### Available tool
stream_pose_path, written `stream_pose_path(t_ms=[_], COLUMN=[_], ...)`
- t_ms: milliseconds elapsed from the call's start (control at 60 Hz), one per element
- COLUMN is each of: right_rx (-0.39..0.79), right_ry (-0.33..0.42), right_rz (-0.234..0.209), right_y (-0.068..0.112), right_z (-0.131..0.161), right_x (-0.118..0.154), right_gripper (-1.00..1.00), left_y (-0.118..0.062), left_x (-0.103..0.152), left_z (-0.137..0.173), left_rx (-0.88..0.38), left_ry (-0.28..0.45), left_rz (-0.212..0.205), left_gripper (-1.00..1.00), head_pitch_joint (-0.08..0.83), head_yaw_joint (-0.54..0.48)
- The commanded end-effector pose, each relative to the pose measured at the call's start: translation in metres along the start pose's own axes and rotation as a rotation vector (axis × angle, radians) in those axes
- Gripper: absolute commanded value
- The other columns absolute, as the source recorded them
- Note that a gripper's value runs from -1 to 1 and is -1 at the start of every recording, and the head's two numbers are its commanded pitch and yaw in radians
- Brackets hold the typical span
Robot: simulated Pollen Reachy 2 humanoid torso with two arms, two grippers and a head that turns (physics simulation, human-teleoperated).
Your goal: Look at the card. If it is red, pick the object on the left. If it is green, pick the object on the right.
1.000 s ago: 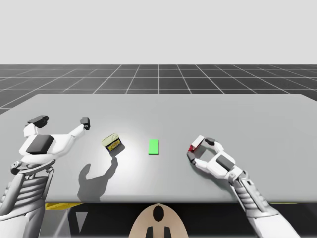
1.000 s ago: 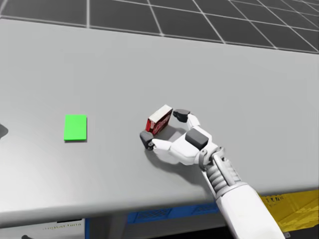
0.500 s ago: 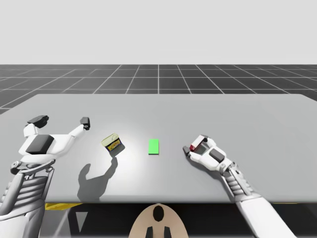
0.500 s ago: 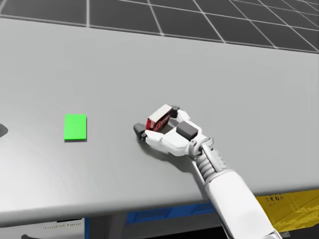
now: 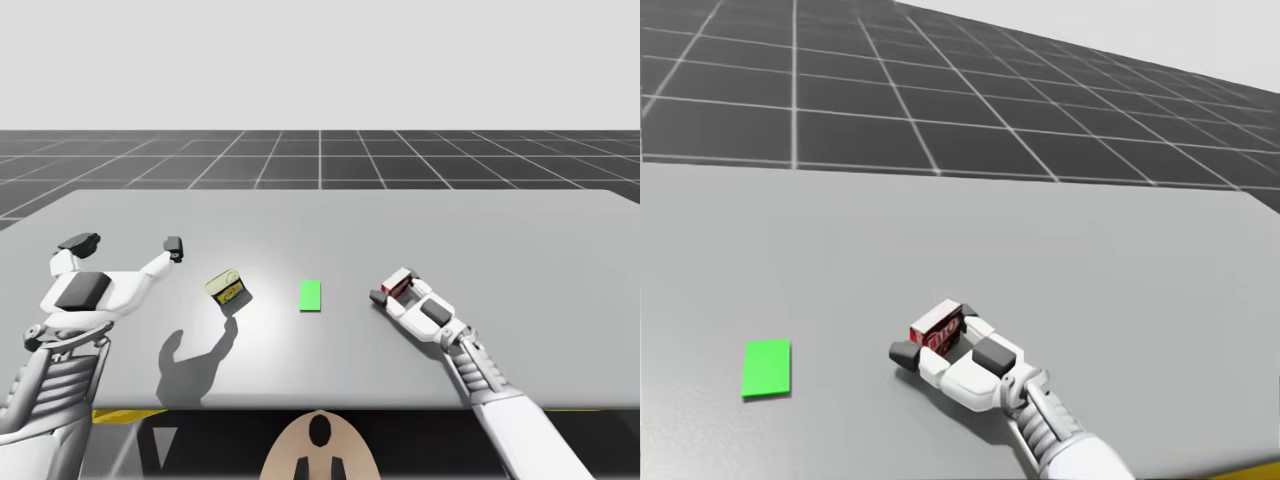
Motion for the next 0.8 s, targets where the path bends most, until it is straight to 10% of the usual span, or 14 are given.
stream_pose_path(t_ms=[17, 300, 800], right_rx=[-0.016, -0.013, -0.045], right_ry=[0.019, 0.003, -0.197], right_rz=[0.001, 0.004, 0.151], right_y=[-0.003, -0.002, -0.007], right_z=[0.003, 0.007, 0.017], right_x=[-0.006, 0.004, 0.128], right_gripper=[0.84, 0.93, 1.0], left_y=[-0.001, -0.001, -0.005], left_x=[-0.001, -0.001, -0.003], left_z=[0.0, 0.0, -0.002], left_rx=[-0.001, -0.002, -0.009], left_ry=[0.003, 0.004, 0.012], left_rz=[-0.002, -0.002, -0.003], left_gripper=[-1.0, -1.0, -1.0], head_pitch_joint=[0.347, 0.281, 0.268], head_yaw_joint=[-0.36, -0.39, -0.4])
